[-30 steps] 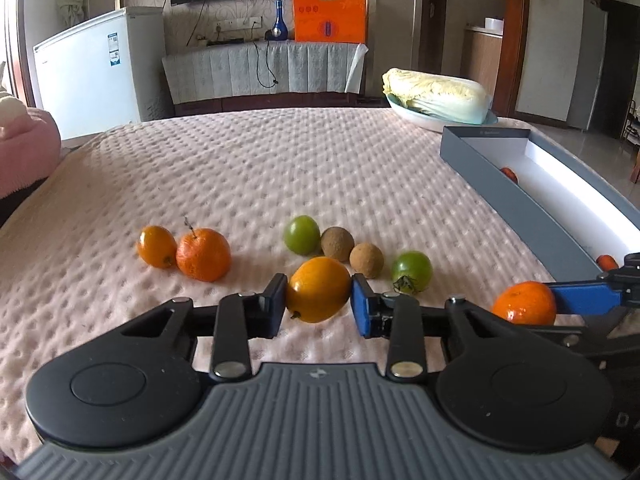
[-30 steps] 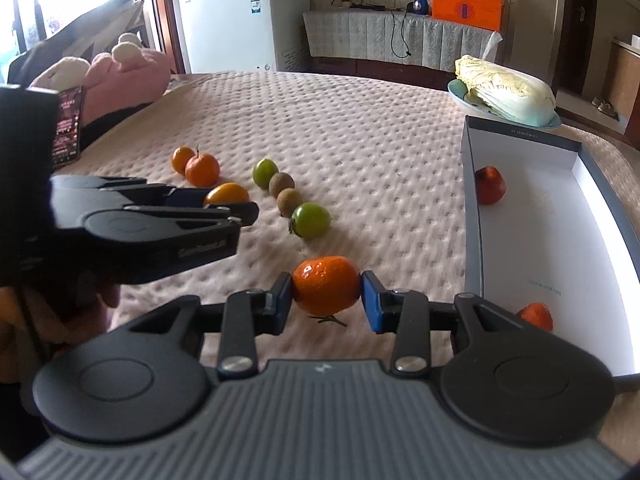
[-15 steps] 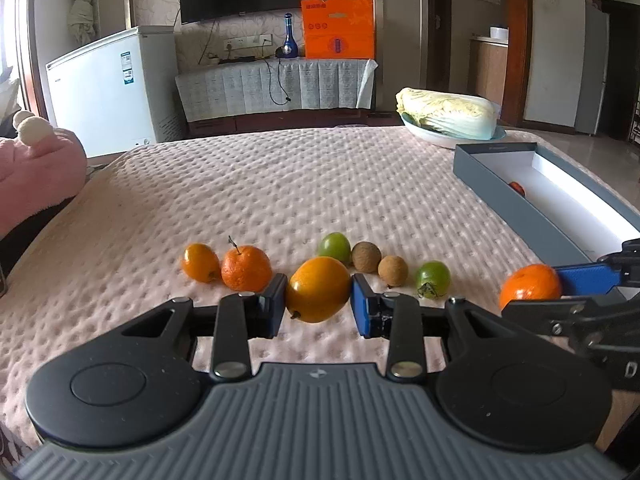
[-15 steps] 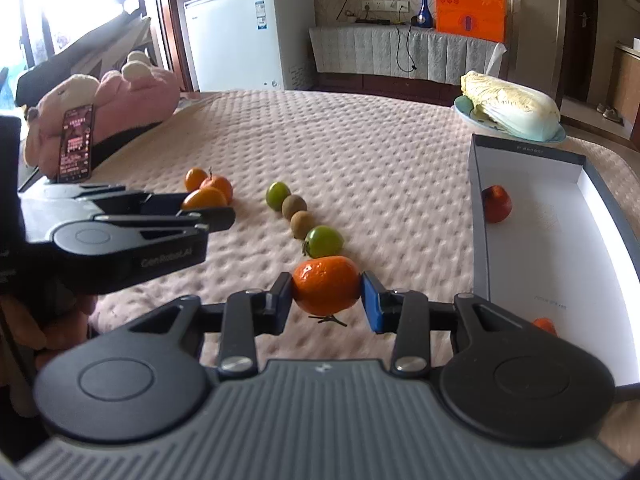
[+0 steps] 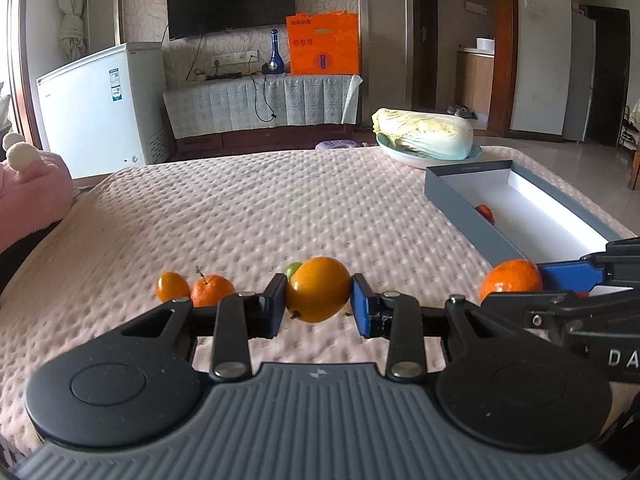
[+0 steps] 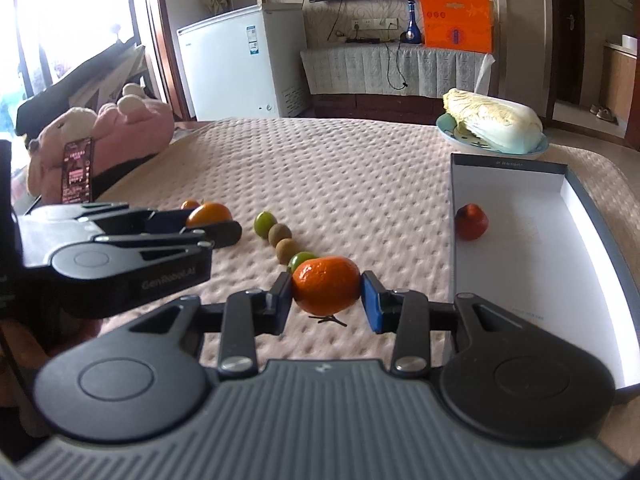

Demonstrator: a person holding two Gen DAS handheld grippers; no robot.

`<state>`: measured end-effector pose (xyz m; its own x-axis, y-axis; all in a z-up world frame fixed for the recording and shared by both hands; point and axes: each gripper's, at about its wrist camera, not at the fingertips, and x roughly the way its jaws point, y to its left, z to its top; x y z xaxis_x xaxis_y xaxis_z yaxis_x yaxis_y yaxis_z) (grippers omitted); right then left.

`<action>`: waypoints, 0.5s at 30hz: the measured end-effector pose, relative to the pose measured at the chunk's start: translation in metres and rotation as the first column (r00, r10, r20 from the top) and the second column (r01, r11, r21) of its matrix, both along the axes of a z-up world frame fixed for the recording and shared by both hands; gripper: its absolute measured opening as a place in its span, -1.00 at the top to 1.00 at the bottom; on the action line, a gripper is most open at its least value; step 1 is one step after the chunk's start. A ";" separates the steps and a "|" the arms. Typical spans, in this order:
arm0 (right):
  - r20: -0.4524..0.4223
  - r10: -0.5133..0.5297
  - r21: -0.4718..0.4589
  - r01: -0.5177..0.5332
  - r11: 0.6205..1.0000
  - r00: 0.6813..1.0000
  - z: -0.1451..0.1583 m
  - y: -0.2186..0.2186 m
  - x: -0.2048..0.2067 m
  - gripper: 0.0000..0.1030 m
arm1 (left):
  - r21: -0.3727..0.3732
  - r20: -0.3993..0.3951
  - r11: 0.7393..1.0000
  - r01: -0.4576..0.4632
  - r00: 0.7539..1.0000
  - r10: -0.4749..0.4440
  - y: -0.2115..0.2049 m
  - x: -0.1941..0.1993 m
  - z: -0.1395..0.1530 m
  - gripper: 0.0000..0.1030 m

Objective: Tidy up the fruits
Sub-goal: 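Carry the yellow orange into the box and open the left tool while the right tool holds the tangerine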

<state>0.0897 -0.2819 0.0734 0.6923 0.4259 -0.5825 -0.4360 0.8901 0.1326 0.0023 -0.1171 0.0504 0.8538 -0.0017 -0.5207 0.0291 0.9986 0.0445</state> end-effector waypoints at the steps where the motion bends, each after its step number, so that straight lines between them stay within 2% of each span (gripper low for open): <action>1: 0.003 -0.005 0.004 0.005 1.000 1.000 0.001 -0.002 0.000 0.22 | 0.001 0.000 1.000 0.001 1.000 -0.001 -0.002 0.000 0.001 0.23; 10: 0.012 -0.050 0.045 0.050 0.998 0.999 0.007 -0.028 -0.001 0.22 | 0.007 0.012 0.999 0.033 0.999 -0.033 -0.023 0.002 0.011 0.23; 15: 0.002 -0.122 0.088 0.122 0.989 0.992 0.010 -0.050 0.003 0.22 | 0.011 0.042 0.997 0.076 0.996 -0.076 -0.045 0.005 0.026 0.23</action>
